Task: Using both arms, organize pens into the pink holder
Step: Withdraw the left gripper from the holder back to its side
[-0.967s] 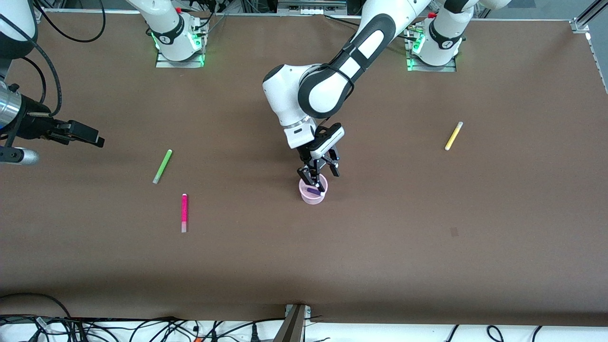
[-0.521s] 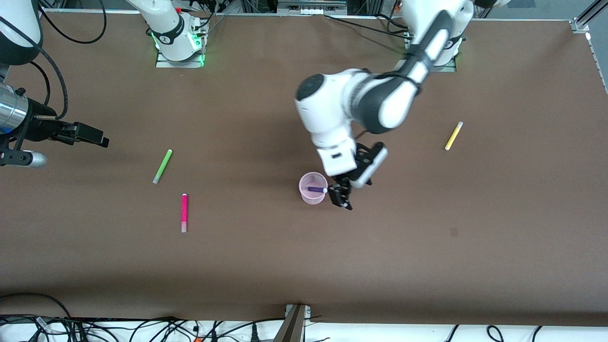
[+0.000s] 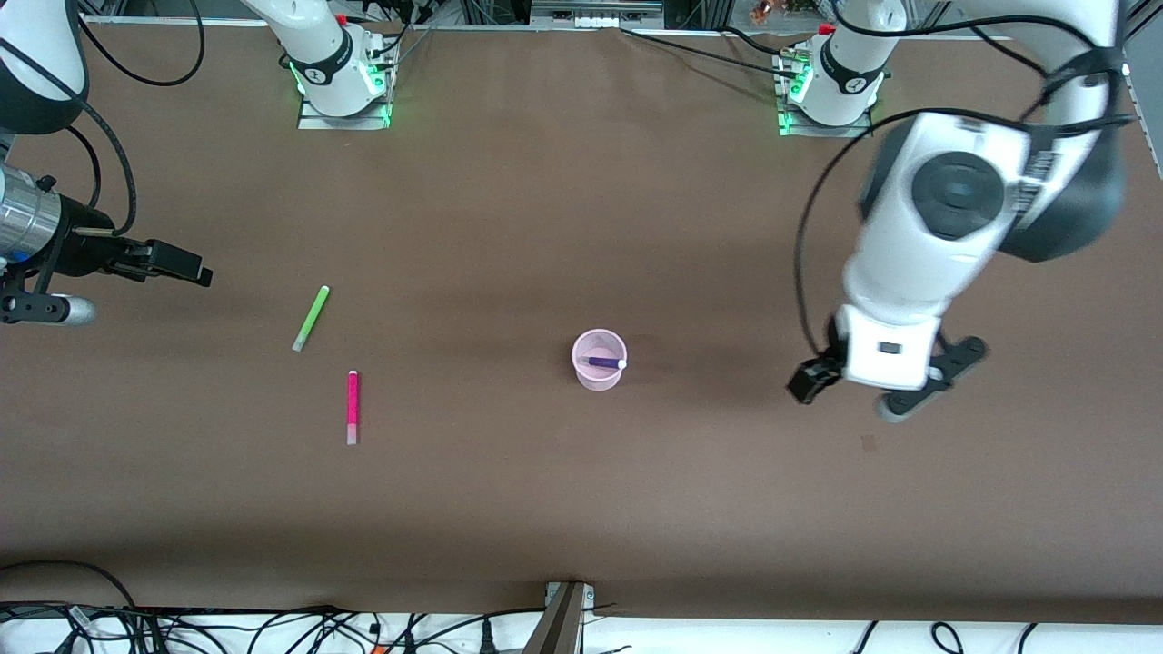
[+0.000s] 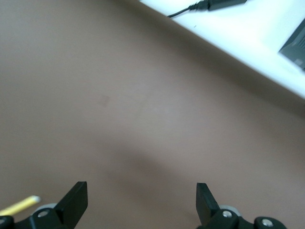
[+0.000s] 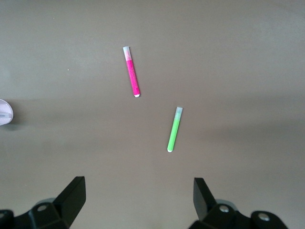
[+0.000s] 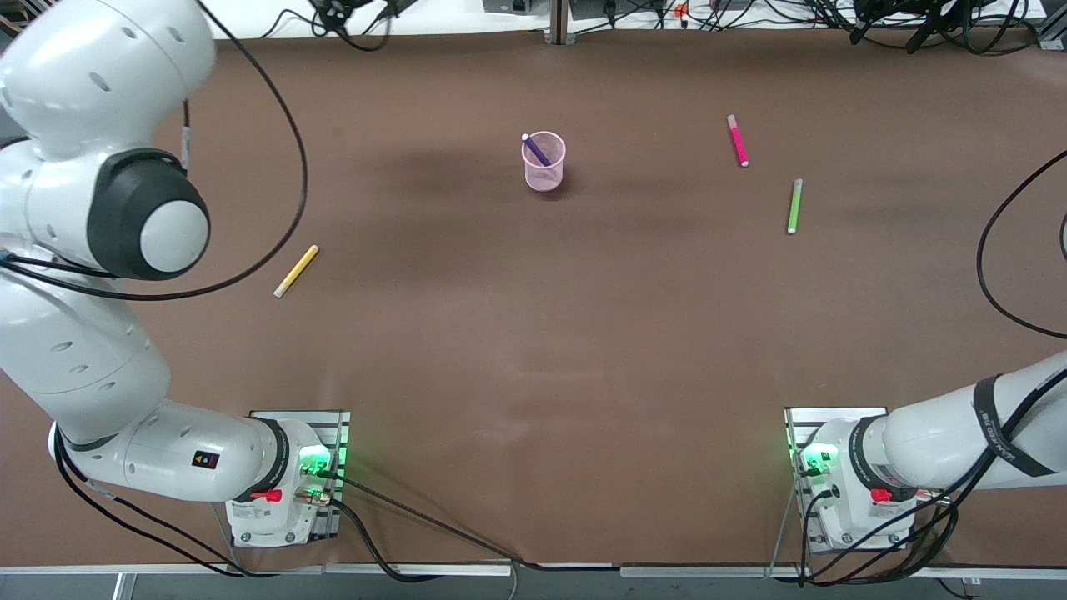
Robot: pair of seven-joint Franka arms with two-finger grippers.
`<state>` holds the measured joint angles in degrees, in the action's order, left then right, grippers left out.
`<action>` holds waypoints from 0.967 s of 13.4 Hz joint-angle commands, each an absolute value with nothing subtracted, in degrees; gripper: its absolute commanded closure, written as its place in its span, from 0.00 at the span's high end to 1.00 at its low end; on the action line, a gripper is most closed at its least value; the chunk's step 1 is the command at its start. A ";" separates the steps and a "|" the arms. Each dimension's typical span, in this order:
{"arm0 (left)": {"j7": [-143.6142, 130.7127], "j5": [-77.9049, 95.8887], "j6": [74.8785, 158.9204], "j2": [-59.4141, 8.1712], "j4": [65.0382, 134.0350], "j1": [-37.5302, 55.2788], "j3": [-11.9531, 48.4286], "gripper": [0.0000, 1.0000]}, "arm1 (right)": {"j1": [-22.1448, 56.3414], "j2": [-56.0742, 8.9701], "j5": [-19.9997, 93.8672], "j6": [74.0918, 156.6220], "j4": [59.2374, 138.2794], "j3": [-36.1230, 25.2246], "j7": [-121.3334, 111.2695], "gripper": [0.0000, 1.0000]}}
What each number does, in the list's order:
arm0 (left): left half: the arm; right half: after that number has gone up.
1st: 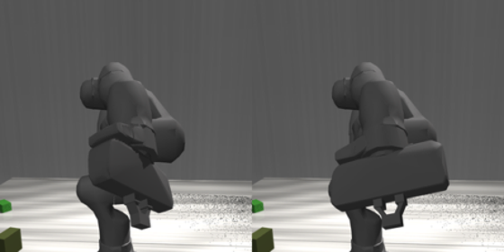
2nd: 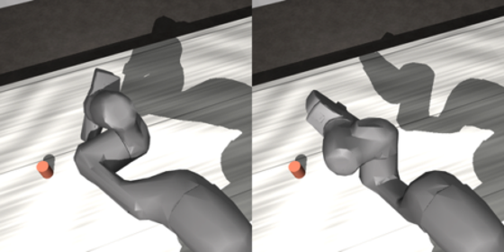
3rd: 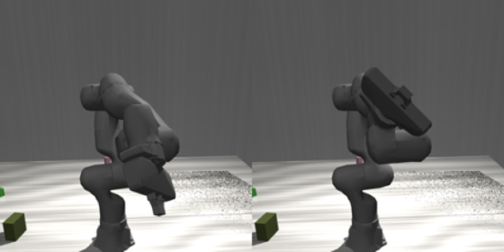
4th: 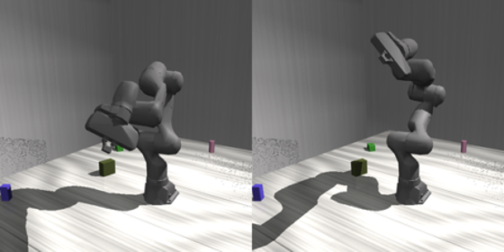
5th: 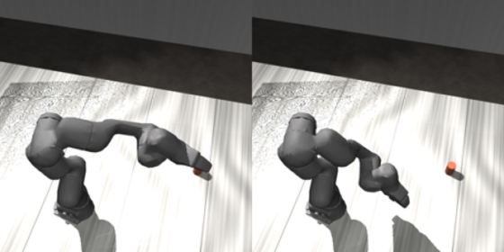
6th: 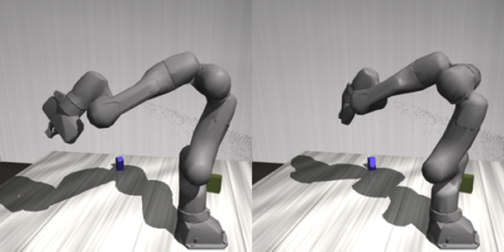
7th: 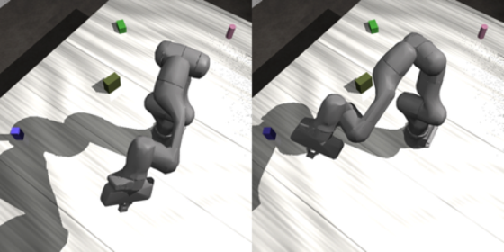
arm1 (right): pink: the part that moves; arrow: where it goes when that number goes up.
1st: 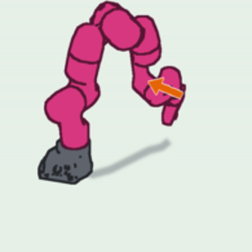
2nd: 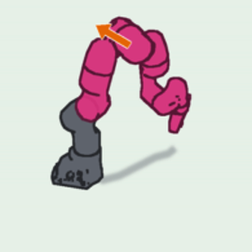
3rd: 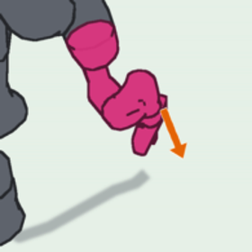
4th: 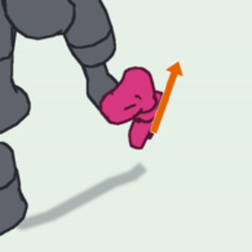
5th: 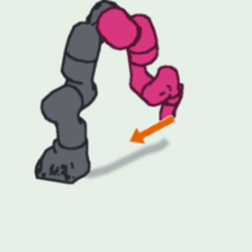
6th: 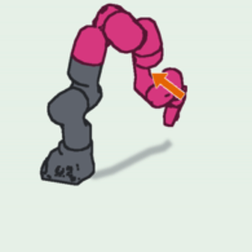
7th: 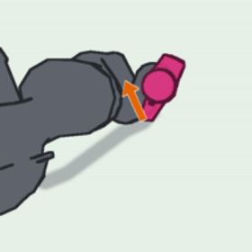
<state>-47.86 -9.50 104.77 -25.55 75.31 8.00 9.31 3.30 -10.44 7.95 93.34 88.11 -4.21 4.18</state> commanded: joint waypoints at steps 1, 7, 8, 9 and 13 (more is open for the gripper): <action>-28.99 -5.02 100.91 -23.20 77.96 1.51 10.28 1.00 | 2.99 -9.93 8.52 92.55 87.98 -4.22 3.78 1.00; -1.85 -2.11 99.67 -21.01 84.19 -7.81 10.37 1.00 | 2.72 -13.60 9.23 90.79 84.55 -5.45 3.43 1.00; -0.45 -2.11 99.75 -20.40 84.81 -8.26 10.37 1.00 | 3.25 -14.14 8.62 91.05 84.55 -5.19 3.51 1.00; 0.69 -2.02 100.45 -19.78 85.86 -9.04 10.37 1.00 | 4.21 -14.76 8.44 91.05 84.55 -5.19 3.52 1.00; 0.70 -2.02 106.34 -17.31 90.44 -9.49 10.28 1.00 | 4.66 -20.21 8.26 93.41 84.99 -5.18 2.82 1.00</action>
